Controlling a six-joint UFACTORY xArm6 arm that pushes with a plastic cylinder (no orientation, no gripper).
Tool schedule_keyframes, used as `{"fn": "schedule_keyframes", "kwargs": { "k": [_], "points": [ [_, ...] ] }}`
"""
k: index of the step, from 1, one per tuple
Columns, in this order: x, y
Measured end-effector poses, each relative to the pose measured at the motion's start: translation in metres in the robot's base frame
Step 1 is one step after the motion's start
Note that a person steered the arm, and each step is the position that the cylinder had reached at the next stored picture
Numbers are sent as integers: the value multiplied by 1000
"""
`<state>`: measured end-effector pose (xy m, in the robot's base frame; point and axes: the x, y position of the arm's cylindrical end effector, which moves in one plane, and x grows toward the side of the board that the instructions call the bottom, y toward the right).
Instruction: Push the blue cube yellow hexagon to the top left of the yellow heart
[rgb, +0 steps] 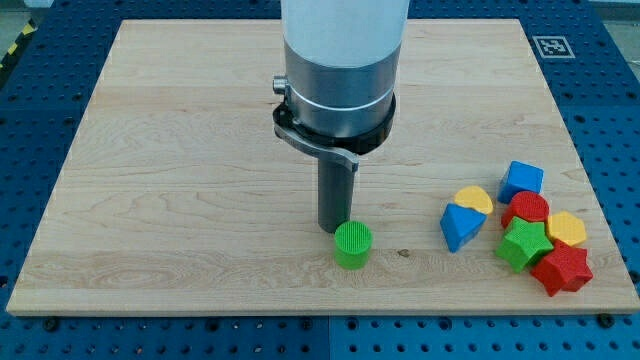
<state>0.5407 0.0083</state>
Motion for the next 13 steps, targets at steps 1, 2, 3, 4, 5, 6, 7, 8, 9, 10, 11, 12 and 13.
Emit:
{"fn": "schedule_keyframes", "kwargs": {
  "k": [1,2,3,4,5,6,7,8,9,10,11,12,13],
  "points": [
    [1,0],
    [-20,0],
    [-82,25],
    [-112,85],
    [-113,155],
    [-96,236],
    [-53,266],
    [3,266],
    [61,265],
    [76,265],
    [76,263],
    [77,263],
    [77,247]
  ]
}}
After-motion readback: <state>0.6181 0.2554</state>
